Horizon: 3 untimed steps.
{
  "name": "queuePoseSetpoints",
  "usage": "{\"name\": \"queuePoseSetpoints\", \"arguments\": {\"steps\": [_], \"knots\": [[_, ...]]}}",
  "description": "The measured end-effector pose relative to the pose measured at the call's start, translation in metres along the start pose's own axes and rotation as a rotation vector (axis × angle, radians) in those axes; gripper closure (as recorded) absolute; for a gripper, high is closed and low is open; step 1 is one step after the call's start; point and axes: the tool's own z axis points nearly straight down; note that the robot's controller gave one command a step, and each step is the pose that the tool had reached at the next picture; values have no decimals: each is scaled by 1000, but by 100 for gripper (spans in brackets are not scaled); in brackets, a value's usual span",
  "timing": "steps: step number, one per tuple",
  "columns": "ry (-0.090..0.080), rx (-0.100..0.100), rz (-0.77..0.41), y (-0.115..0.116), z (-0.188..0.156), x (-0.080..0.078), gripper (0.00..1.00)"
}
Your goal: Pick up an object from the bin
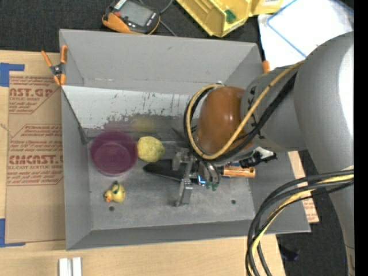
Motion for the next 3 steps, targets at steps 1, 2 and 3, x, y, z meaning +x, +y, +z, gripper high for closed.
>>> {"name": "queuePoseSetpoints", "arguments": {"steps": [1,2,3], "knots": [[-25,-10,305,-31,0,-18,0],[-6,-2,4,1,-2,-2,100],[-6,-2,4,1,-2,-2,100]]}}
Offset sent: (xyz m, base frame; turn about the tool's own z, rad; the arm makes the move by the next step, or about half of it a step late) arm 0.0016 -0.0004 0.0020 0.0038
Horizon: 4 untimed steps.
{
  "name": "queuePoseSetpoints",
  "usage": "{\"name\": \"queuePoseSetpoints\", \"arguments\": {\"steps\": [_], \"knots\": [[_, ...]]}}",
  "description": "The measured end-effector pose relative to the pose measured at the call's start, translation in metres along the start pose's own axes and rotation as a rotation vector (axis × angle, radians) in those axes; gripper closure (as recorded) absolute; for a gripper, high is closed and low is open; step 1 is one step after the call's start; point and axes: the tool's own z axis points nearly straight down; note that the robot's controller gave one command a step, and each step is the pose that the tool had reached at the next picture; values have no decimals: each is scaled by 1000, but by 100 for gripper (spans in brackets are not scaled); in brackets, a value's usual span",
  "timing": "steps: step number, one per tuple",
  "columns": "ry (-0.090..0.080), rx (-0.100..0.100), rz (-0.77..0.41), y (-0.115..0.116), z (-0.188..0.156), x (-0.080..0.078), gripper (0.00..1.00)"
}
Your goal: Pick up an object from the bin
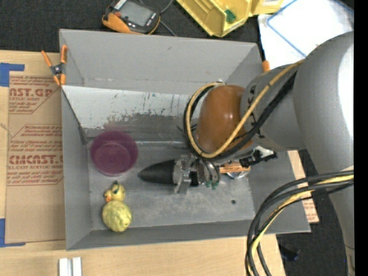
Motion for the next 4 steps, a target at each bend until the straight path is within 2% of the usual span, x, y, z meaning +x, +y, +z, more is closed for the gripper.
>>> {"name": "queuePoseSetpoints", "arguments": {"steps": [2,4], "knots": [[1,-1,0,0,-31,0,100],[4,-1,0,1,-84,1,100]]}}
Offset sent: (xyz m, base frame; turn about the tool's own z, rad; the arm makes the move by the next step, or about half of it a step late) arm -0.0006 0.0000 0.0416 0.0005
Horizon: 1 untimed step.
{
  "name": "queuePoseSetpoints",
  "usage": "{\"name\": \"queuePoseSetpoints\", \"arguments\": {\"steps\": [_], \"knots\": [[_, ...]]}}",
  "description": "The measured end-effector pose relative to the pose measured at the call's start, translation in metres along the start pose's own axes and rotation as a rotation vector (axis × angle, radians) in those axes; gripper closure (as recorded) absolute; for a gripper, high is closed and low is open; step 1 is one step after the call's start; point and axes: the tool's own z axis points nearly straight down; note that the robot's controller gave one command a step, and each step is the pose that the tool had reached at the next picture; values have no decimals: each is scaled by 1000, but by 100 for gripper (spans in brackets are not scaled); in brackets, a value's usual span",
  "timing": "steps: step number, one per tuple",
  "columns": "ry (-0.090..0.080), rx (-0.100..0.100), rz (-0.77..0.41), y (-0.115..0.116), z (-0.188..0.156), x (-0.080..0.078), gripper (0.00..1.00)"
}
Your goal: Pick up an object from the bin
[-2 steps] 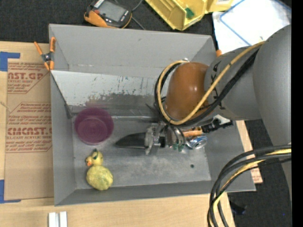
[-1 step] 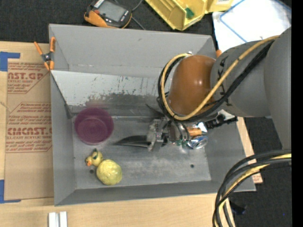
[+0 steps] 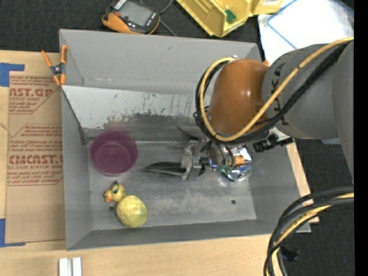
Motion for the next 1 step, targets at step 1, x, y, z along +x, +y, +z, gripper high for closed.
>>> {"name": "queuePoseSetpoints", "arguments": {"steps": [1], "knots": [[-1,-1,0,1,-26,0,100]]}}
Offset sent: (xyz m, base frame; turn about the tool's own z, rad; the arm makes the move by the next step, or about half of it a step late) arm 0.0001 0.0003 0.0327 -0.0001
